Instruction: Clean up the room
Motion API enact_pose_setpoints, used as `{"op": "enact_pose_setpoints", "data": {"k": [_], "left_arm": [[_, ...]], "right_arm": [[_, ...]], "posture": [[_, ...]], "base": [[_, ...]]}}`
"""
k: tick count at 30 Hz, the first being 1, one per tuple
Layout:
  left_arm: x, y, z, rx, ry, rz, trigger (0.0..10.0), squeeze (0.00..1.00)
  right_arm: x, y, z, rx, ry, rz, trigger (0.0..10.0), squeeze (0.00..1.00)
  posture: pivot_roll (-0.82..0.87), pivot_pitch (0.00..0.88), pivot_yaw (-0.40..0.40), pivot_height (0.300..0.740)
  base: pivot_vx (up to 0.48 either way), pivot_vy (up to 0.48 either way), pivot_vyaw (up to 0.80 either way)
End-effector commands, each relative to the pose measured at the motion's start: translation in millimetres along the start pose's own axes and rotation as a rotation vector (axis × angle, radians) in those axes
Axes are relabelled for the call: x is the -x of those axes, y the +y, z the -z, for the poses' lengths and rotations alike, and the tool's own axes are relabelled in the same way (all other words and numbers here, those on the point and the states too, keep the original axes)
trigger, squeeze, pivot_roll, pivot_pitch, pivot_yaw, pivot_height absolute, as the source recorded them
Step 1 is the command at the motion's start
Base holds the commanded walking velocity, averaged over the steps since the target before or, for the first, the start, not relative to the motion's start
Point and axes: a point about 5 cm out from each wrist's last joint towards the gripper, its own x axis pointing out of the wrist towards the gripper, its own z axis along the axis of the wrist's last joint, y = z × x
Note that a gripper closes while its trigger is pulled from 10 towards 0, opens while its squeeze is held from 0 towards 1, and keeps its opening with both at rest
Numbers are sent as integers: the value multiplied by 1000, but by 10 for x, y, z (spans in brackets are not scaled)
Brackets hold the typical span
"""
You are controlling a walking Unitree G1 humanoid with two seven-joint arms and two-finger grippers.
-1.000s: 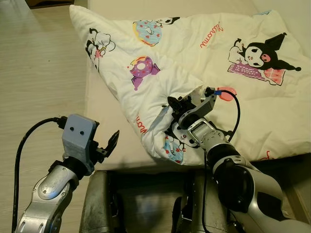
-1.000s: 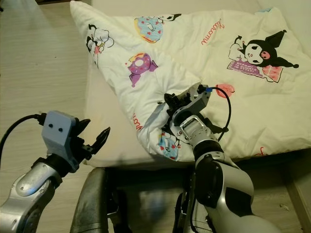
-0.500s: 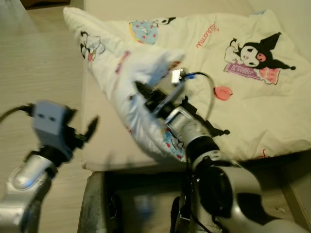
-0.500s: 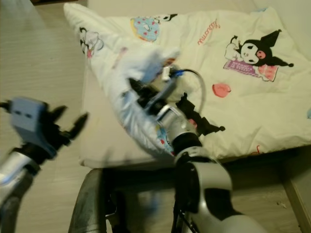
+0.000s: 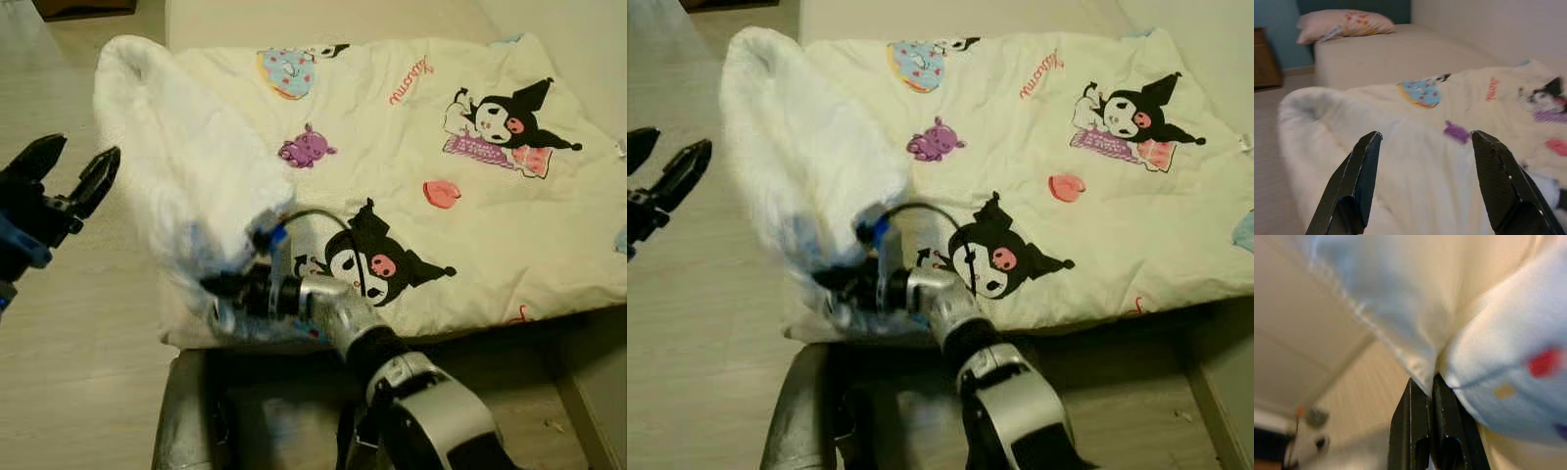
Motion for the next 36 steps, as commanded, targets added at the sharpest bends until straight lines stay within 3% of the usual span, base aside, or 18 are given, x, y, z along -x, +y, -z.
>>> {"op": "enact_pose_setpoints", "data": {"k": [1, 2, 3, 4, 8, 11, 12, 13, 14, 16, 17, 18, 22, 24, 26, 27, 33, 36], "left_arm": [[-20, 10, -87, 3, -17, 9, 10000, 0], [-20, 10, -87, 3, -17, 9, 10000, 0], [-43, 20, -86, 4, -15, 6, 10000, 0], [-58, 33, -67, 3, -8, -6, 10000, 0], [-71, 50, 0, -2, 22, -30, 10000, 0], [-82, 33, 73, -7, 44, -43, 10000, 0], [-97, 28, 117, -9, 60, -60, 10000, 0], [-97, 28, 117, -9, 60, -60, 10000, 0], [-106, 33, 124, -10, 60, -65, 10000, 0], [-129, 48, 128, -22, 60, -75, 10000, 0], [-142, 55, 126, -22, 60, -76, 10000, 0], [-153, 63, 122, -27, 58, -79, 10000, 0], [-176, 84, 115, -30, 52, -87, 10000, 0], [-192, 118, 93, -36, 38, -108, 10000, 0], [-192, 118, 93, -36, 38, -108, 10000, 0], [-204, 141, 74, -43, 27, -121, 10000, 0], [-228, 170, 58, -48, 18, -130, 10000, 0], [-264, 112, 162, -82, 69, -106, 10000, 0]], "right_arm": [[-244, 395, 377, 24, 91, -142, 0, 0], [-244, 395, 377, 24, 91, -142, 0, 0], [-243, 463, 492, 101, 139, -168, 3098, 0], [-245, 520, 572, 165, 167, -187, 9804, 0], [-259, 577, 622, 221, 155, -172, 10000, 0], [-279, 549, 449, 192, 26, -121, 10000, 0], [-274, 521, 273, 172, -87, -94, 10000, 188], [-274, 521, 273, 172, -87, -94, 10000, 188], [-272, 513, 181, 146, -134, -100, 10000, 1000], [-265, 519, 17, 123, -205, -122, 10000, 1000], [-258, 536, -85, 75, -245, -161, 10000, 745], [-244, 563, -166, 26, -274, -215, 10000, 0], [-167, 686, -309, -78, -307, -414, 10000, 0], [58, 834, -481, -71, -315, -660, 10000, 0], [58, 834, -481, -71, -315, -660, 10000, 0], [224, 949, -608, -85, -326, -813, 10000, 0], [382, 911, -893, -152, -460, -833, 10000, 0], [256, 535, -839, -103, -412, -471, 10000, 0]], "posture": [[110, 382, -41, 575], [110, 382, -41, 575], [110, 380, -36, 575], [110, 380, -36, 575], [110, 380, -36, 575], [104, 376, -30, 575], [100, 374, -29, 575], [100, 374, -29, 575], [99, 374, -27, 575], [99, 373, -27, 575], [99, 372, -25, 575], [99, 372, -25, 575], [99, 371, -24, 575], [98, 371, -22, 575], [98, 371, -22, 575], [98, 372, -22, 575], [97, 375, -23, 575], [94, 372, -25, 575]], "base": [[0, 0, 0], [0, 0, 0], [0, 0, 0], [0, 0, 0], [0, 0, 0], [0, 0, 0], [0, 0, 0], [0, 0, 0], [0, 0, 0], [0, 0, 0], [0, 0, 0], [0, 0, 0], [0, 0, 0], [0, 0, 0], [0, 0, 0], [0, 0, 0], [0, 0, 0], [0, 0, 0]]}}
